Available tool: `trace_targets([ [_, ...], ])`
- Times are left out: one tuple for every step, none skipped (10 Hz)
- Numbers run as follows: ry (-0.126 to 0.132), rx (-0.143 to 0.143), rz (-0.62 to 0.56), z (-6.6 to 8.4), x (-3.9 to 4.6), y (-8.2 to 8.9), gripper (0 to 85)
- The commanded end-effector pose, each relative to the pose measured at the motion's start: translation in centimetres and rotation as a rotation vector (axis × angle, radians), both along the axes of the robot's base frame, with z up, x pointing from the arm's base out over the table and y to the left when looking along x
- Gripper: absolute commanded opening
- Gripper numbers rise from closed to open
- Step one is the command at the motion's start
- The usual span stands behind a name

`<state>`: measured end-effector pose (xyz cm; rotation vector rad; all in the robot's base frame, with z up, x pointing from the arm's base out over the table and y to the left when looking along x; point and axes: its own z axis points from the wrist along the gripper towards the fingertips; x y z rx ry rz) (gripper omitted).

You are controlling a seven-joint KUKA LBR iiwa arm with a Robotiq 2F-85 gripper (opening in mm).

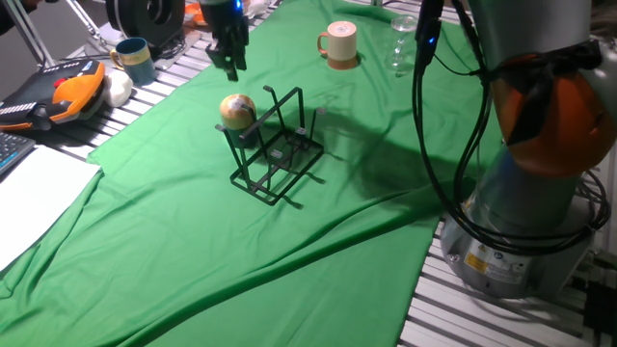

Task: Take the cup off the cup rack

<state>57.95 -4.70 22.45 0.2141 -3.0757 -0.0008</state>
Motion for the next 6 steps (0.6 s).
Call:
trace_targets([
  [0.0, -0.001, 0.01, -0.17, -0.06, 0.29, 0.0],
  [-0.008, 0.003, 0.027, -0.26, 0.01, 0.33, 0.0],
  [-0.005, 0.042, 0.027, -0.31, 0.07, 0.3, 0.0],
  [-0.005, 0.057, 0.024, -0.42, 0.16, 0.39, 0.0],
  [-0.007, 0.066, 0.019, -0.63, 0.19, 0.57, 0.0],
  [-0.01, 0.069, 0.015, -0.82, 0.02, 0.72, 0.0],
])
